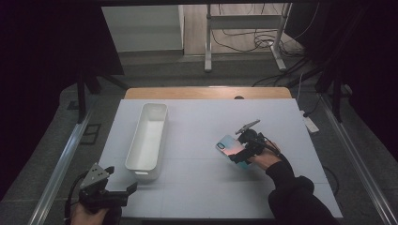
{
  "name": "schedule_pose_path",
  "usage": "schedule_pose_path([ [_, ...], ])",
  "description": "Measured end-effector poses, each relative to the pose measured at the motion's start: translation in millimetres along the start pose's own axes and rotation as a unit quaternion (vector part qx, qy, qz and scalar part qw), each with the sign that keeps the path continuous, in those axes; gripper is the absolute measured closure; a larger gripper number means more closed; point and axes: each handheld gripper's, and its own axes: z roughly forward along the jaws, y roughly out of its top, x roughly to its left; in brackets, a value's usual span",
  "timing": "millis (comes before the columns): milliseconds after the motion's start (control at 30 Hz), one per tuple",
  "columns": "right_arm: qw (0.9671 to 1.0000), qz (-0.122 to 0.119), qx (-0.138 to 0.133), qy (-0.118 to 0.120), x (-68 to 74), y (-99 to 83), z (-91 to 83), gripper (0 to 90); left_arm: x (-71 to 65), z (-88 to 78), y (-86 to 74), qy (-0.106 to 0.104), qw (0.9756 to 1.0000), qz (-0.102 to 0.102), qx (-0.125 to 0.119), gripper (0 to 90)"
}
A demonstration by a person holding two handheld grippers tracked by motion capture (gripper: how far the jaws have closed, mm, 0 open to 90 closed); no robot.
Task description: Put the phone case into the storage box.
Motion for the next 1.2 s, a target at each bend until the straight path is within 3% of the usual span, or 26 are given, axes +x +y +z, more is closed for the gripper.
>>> schedule_pose_path([
  [367, 0.9999, -0.004, 0.017, 0.001, 0.7, -9.3, 13.9, 0.0, -0.3, -0.1, 0.0, 0.000, 1.0000, 0.001, 0.000, 0.5],
  [467, 0.9995, -0.015, 0.027, -0.009, 1.7, -11.5, 18.0, 0.0, -0.2, -0.2, -0.1, -0.001, 1.0000, 0.001, 0.000, 0.5],
  [933, 0.9994, -0.015, 0.030, -0.012, 2.8, -11.5, 17.9, 0.0, -2.7, 1.6, 1.1, 0.010, 0.9999, 0.008, 0.010, 1.0],
  [1200, 0.9994, -0.023, 0.025, -0.004, 3.8, -11.3, 11.3, 16.1, -2.0, 1.7, 1.1, 0.006, 0.9999, 0.004, 0.010, 2.0],
])
